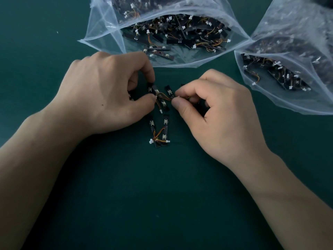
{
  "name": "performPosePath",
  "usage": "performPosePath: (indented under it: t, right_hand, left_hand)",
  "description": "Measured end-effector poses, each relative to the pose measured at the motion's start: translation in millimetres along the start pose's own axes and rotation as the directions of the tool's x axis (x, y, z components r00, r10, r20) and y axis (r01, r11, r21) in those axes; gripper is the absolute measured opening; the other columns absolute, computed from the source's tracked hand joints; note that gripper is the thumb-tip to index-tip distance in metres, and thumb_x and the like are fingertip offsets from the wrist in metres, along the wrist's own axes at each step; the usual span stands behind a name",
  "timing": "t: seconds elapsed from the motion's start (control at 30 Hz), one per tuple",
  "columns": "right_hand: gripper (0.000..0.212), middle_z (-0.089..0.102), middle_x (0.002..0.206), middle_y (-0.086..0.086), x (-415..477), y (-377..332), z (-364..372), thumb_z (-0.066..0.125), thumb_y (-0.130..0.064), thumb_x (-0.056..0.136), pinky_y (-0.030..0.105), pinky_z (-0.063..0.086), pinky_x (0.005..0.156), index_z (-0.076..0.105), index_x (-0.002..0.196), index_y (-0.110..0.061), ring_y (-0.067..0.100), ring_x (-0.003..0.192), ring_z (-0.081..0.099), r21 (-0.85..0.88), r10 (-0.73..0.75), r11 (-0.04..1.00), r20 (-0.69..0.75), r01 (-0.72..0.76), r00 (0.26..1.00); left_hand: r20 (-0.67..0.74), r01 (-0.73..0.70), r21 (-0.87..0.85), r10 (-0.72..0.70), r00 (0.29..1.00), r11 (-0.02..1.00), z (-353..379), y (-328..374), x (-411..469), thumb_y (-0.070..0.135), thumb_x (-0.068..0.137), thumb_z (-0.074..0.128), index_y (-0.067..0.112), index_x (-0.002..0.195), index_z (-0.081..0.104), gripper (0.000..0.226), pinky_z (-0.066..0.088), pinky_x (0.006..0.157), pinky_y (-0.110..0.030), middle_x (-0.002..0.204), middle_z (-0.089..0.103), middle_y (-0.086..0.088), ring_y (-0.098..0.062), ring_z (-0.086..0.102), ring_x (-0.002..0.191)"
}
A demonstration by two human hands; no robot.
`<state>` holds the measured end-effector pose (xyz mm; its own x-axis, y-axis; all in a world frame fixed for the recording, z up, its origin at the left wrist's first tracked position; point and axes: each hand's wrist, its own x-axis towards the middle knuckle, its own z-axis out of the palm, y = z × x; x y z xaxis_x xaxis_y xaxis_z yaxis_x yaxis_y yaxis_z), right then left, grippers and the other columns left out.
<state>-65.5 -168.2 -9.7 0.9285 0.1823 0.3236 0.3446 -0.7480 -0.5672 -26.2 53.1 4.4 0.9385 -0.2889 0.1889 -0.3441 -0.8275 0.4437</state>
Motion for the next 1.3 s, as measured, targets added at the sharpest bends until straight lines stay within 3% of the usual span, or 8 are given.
performPosePath:
  t: [0.67,0.9,1.0,1.1,1.3]
  right_hand:
    - [0.014,0.064,0.089,-0.005,-1.1,-0.6,-1.3,0.075,-0.031,0.096,0.043,0.052,0.069,0.079,0.099,-0.019,0.018,0.086,0.064,0.009,-0.007,1.0,0.023,0.007,1.0]
    - [0.022,0.061,0.084,-0.005,-1.9,-1.7,-5.6,0.071,-0.036,0.097,0.039,0.048,0.067,0.075,0.109,-0.017,0.013,0.077,0.053,0.023,-0.018,1.0,-0.025,0.019,1.0]
    - [0.015,0.061,0.081,-0.002,-3.3,-2.9,-8.3,0.072,-0.03,0.097,0.039,0.047,0.065,0.074,0.099,-0.015,0.015,0.076,0.056,0.038,-0.056,0.998,-0.033,0.057,0.998]
    - [0.015,0.061,0.078,0.001,-7.3,-3.9,-8.5,0.076,-0.025,0.094,0.043,0.047,0.066,0.075,0.086,-0.013,0.023,0.075,0.058,0.035,-0.156,0.987,0.02,0.156,0.988]
    - [0.013,0.059,0.074,-0.001,-9.1,-2.9,-7.6,0.079,-0.025,0.092,0.043,0.045,0.066,0.079,0.083,-0.016,0.022,0.071,0.054,0.018,-0.221,0.975,0.132,0.221,0.966]
  left_hand:
    - [-0.008,0.002,0.017,-0.002,1.0,1.0,-0.7,2.4,-1.5,0.053,0.074,0.06,0.037,0.096,0.06,0.028,0.032,0.062,-0.031,0.064,0.053,0.01,-0.002,0.051,0.062]
    - [-0.024,0.006,-0.034,-0.007,1.0,0.999,-0.1,1.8,-2.8,0.049,0.076,0.059,0.036,0.097,0.06,0.025,0.038,0.064,-0.033,0.065,0.055,0.008,-0.006,0.054,0.065]
    - [-0.03,0.04,-0.116,-0.044,0.999,0.992,-0.3,1.0,-0.9,0.044,0.076,0.059,0.035,0.097,0.061,0.023,0.045,0.067,-0.037,0.075,0.058,0.013,-0.01,0.056,0.068]
    - [-0.046,0.046,-0.199,-0.056,0.997,0.979,-1.9,1.0,0.7,0.039,0.079,0.06,0.032,0.095,0.063,0.018,0.052,0.071,-0.044,0.072,0.058,0.011,-0.012,0.055,0.065]
    - [-0.005,0.033,-0.202,-0.035,0.999,0.979,-4.8,2.7,-0.2,0.036,0.075,0.062,0.032,0.096,0.063,0.022,0.052,0.07,-0.046,0.072,0.057,0.009,-0.015,0.054,0.065]
